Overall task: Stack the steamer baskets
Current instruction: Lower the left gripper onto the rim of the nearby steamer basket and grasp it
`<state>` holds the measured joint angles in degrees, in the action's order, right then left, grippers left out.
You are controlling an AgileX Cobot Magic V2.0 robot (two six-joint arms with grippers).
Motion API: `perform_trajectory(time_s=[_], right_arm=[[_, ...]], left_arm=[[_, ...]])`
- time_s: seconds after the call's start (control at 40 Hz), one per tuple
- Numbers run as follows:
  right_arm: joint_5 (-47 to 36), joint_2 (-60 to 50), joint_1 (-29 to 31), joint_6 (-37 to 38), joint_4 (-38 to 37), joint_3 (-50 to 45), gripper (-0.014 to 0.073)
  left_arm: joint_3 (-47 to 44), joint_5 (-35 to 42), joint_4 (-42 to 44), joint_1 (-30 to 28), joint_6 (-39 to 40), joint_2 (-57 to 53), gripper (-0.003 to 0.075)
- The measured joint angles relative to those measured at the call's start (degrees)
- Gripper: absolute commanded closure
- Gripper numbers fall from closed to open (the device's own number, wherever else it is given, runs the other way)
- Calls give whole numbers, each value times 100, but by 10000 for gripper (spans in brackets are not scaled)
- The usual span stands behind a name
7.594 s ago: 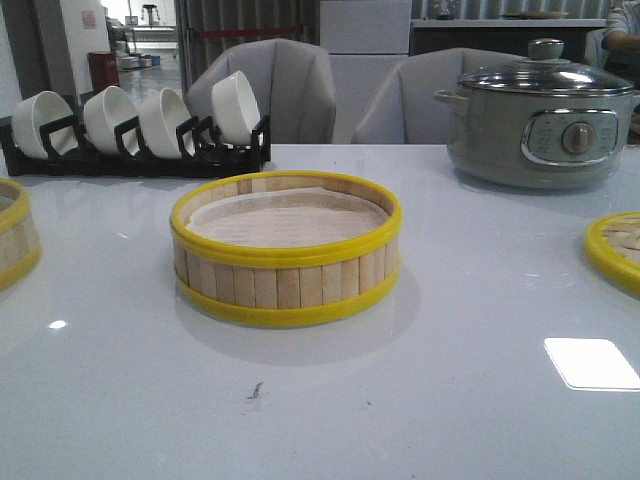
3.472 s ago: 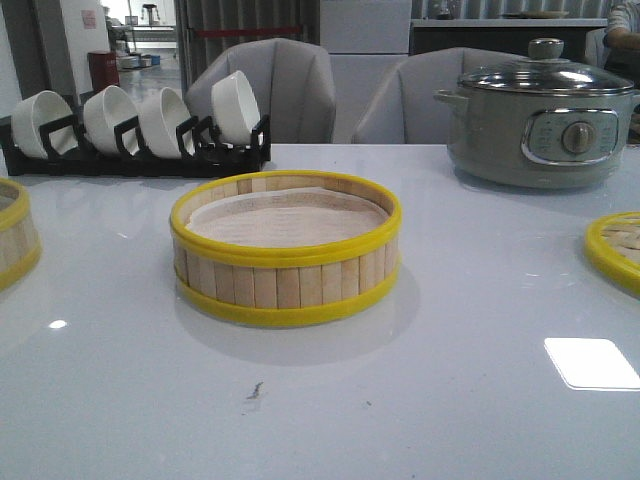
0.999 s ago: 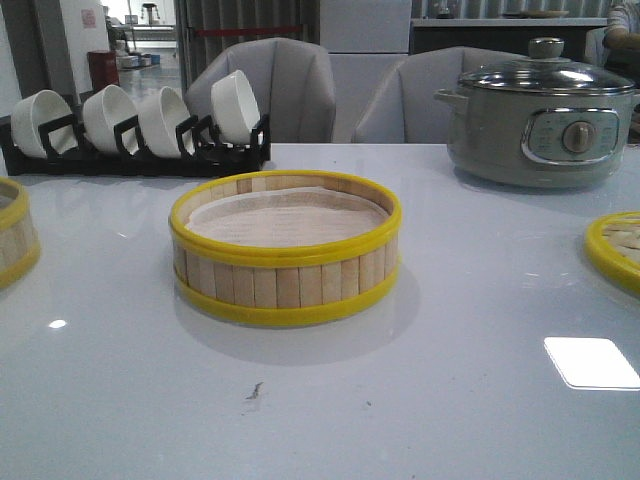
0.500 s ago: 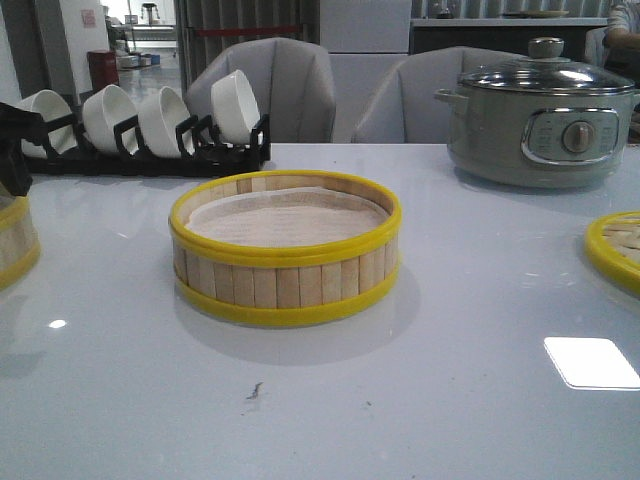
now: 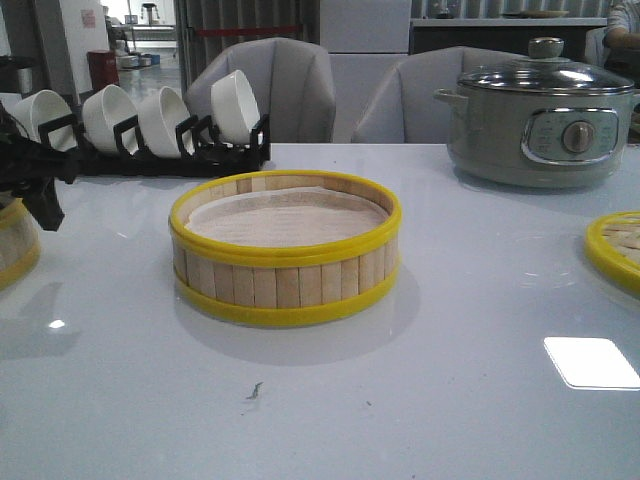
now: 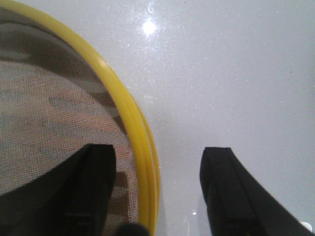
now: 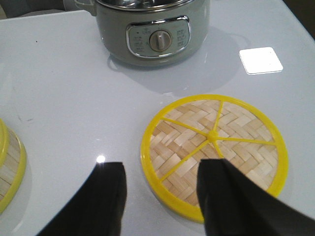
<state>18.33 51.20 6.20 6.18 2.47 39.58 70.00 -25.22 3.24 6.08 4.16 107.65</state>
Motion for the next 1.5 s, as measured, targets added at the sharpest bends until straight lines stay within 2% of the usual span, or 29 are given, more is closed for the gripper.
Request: perform_trajectory(time_s=[0.974,1.099,1.274,1.499], right_arm=[[13,0,0,0,0,0,150],[13,0,0,0,0,0,150],[13,0,0,0,0,0,150],[13,0,0,0,0,0,150]], left_arm=[[12,-2,21,0,0,264,292],[23,-2,21,0,0,264,383],[151,-82,21,0,0,288,633],[633,-507,-97,53,0,288,633]])
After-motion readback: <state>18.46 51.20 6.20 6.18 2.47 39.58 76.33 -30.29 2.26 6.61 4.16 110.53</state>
